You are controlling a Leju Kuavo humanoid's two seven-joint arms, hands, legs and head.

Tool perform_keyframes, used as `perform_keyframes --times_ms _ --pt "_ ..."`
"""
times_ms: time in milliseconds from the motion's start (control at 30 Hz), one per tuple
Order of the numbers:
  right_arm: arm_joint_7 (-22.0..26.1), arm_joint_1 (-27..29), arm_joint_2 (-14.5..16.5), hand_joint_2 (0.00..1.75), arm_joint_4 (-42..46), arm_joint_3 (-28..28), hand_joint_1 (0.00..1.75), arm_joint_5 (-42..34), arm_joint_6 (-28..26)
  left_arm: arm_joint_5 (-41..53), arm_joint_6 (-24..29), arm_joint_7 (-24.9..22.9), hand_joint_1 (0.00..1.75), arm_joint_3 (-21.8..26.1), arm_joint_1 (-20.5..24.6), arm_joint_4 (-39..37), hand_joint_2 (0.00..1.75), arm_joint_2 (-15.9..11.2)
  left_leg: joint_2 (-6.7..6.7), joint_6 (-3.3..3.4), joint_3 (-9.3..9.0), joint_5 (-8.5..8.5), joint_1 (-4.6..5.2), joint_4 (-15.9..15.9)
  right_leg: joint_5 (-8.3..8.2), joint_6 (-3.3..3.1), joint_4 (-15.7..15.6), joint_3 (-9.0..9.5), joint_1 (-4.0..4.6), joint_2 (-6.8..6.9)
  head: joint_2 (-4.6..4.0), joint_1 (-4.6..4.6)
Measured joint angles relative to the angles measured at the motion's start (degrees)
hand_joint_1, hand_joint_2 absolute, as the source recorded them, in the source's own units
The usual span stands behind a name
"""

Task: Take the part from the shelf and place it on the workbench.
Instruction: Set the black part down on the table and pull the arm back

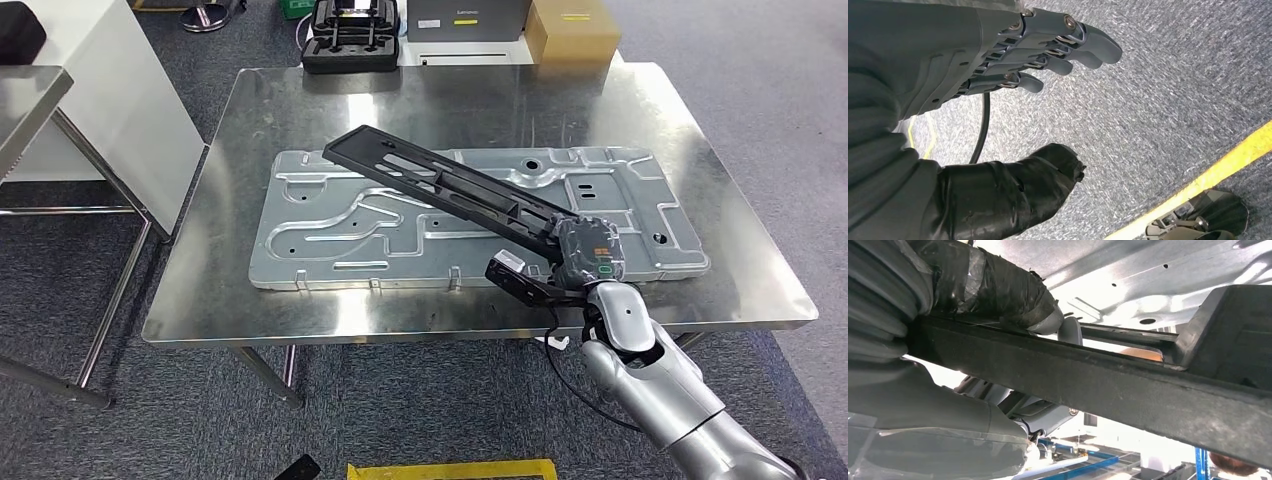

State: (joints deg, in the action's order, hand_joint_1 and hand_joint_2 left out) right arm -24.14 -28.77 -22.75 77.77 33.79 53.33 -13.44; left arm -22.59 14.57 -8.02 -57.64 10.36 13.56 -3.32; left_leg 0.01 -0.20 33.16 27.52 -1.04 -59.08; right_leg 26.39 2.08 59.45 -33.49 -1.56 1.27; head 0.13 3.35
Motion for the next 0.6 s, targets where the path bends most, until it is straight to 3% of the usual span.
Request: perform_keyframes --times_ms 600 --pt "0.12 0.01 -0.02 1.75 0.25 0.0 1.75 -1.6 -0.94 0.4 -1.18 -0.48 0.0 0.0 0.33 -0.02 1.75 0.0 0.0 0.0 -0.02 0.0 0.0 0.0 -0.01 -0.01 0.01 -0.01 0.0 -0.05 0.0 -0.01"
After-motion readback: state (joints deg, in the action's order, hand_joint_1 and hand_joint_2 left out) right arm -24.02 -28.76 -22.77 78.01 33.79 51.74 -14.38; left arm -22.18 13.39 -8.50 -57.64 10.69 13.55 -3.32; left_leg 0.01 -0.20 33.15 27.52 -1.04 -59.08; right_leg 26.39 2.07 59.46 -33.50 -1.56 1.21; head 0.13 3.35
